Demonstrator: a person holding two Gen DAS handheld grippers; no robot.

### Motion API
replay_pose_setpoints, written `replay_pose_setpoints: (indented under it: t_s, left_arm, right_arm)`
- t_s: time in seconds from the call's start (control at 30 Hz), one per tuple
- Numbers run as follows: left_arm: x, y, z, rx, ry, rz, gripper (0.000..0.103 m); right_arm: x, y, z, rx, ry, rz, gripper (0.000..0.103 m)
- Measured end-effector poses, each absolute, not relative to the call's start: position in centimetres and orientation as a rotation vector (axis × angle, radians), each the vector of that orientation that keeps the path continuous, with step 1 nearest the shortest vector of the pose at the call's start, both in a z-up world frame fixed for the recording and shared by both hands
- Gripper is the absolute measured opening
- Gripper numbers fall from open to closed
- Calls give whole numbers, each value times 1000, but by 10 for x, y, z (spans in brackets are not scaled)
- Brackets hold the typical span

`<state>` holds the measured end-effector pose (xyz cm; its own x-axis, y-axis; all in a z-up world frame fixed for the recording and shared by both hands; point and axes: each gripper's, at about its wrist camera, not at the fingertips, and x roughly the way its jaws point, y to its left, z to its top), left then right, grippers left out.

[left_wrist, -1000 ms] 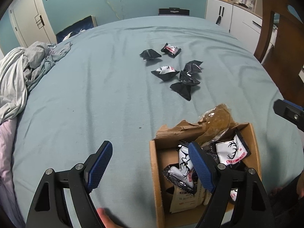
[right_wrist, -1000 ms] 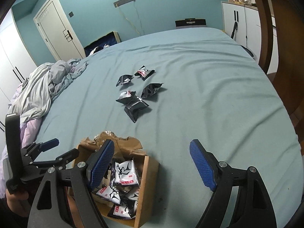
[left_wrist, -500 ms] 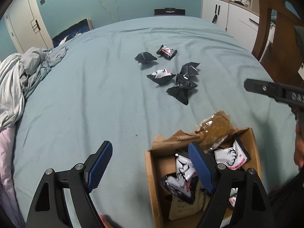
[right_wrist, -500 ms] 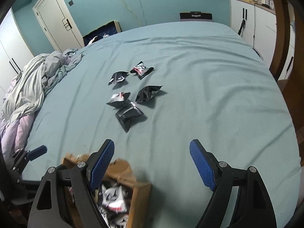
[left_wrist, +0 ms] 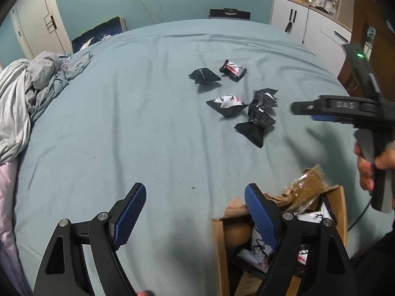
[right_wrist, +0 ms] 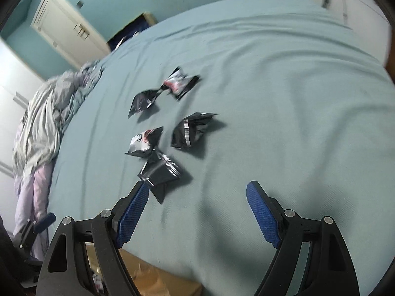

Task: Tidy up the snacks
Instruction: 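Grasp a black packet with the right gripper while the left gripper grasps a white antler-print packet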

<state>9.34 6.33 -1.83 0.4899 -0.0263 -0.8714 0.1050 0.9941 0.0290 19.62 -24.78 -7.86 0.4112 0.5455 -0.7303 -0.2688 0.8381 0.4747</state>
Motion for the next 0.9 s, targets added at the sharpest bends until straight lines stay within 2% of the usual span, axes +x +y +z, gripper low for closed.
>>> replay_pose_setpoints:
  t_s: [0.33,0.43,0.47,0.5,0.57,0.6,0.7,0.9]
  left_arm:
    - [110,84,-28,27,1085,-47,83]
    - [113,91,-26,-15,1069,-37,83]
    - [114,93,-24,-29,1057,-30,83]
    - [115,95,-23,-40,1047,-25,83]
    - [120,96,-22,-52,1028,-25,83]
    - [122,96,-22,-47,1023,-25,83]
    - [136,89,-26,6,1022,-16,83]
    - [194,52,-31,135,1053,-65,84]
  right_arm:
    - [243,-153,-105,-17,1157,648,81]
    - [248,-143,-108,-91,1117,636,81]
    - [247,-143,-106,-98,1083,644,72]
    - [246,-144,-104,-92,1073,651,53]
    - [248,-152,-106,-58,1071,657,46]
    - [249,-159,-106,-26,1064,674,37]
    - [249,-174,-104,29,1063,680,34]
    - [213,-225,-59,150,974,619,34]
